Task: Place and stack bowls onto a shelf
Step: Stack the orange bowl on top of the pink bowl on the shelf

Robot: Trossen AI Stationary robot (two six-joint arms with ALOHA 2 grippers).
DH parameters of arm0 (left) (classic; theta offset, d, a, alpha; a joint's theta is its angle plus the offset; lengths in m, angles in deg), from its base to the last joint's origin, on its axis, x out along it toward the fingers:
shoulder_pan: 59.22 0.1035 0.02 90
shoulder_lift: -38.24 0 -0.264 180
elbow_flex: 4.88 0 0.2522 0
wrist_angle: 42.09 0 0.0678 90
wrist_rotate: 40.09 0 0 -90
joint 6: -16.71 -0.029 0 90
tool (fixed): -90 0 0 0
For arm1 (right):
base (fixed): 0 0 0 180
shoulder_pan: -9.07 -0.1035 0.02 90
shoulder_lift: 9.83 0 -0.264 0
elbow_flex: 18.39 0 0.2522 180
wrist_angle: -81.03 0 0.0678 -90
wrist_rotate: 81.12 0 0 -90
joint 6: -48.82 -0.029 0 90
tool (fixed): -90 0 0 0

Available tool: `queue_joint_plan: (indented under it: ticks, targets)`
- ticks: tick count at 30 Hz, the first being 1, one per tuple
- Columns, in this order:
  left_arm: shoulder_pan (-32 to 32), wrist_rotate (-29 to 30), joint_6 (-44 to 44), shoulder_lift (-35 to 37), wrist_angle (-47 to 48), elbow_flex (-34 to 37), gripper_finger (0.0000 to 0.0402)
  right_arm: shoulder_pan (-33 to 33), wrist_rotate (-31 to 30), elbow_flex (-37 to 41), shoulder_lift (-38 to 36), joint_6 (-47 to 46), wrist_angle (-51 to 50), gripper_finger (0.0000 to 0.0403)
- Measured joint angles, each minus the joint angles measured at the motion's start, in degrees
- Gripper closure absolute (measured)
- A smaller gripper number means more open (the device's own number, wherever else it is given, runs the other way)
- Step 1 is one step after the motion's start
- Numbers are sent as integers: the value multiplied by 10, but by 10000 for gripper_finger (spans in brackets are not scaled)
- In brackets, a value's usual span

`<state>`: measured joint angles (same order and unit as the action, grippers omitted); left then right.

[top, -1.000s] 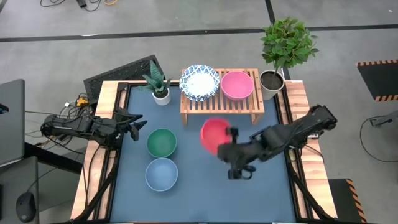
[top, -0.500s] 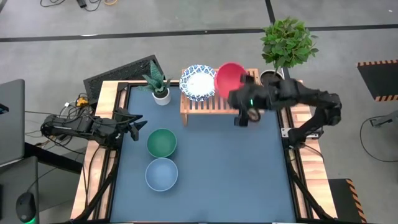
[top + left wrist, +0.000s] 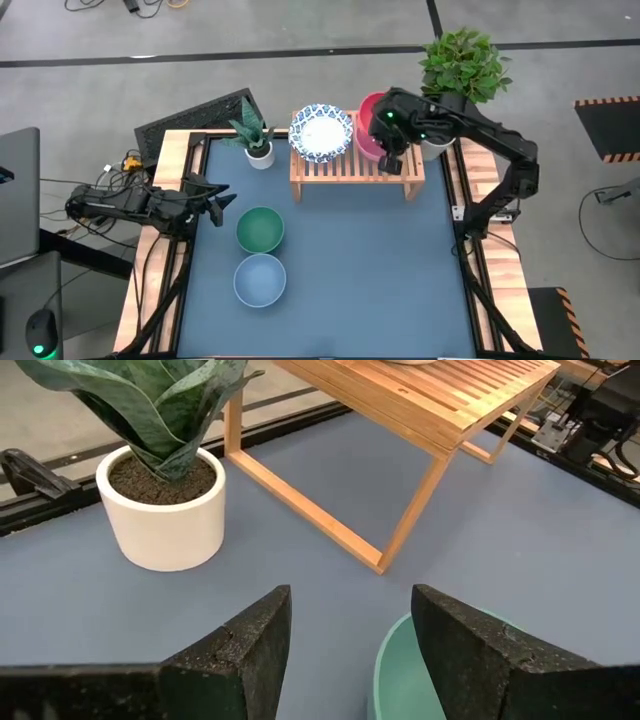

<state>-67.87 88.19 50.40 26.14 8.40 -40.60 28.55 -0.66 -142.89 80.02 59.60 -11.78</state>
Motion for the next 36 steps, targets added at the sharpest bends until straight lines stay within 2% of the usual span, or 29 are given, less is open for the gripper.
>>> queue_joint_plan:
  ticks: [14, 22, 27, 36]
  targets:
    - [0, 1, 0, 0, 0, 0, 209, 14, 36, 0, 42, -3, -42, 375]
    - [0, 1, 0, 0, 0, 0, 209, 28, 37, 0, 43, -15, -50, 364]
    - [0, 1, 0, 0, 0, 0, 209, 44, 67, 0, 43, -19, -54, 356]
    - [0, 1, 0, 0, 0, 0, 209, 47, 64, 0, 42, -34, -47, 349]
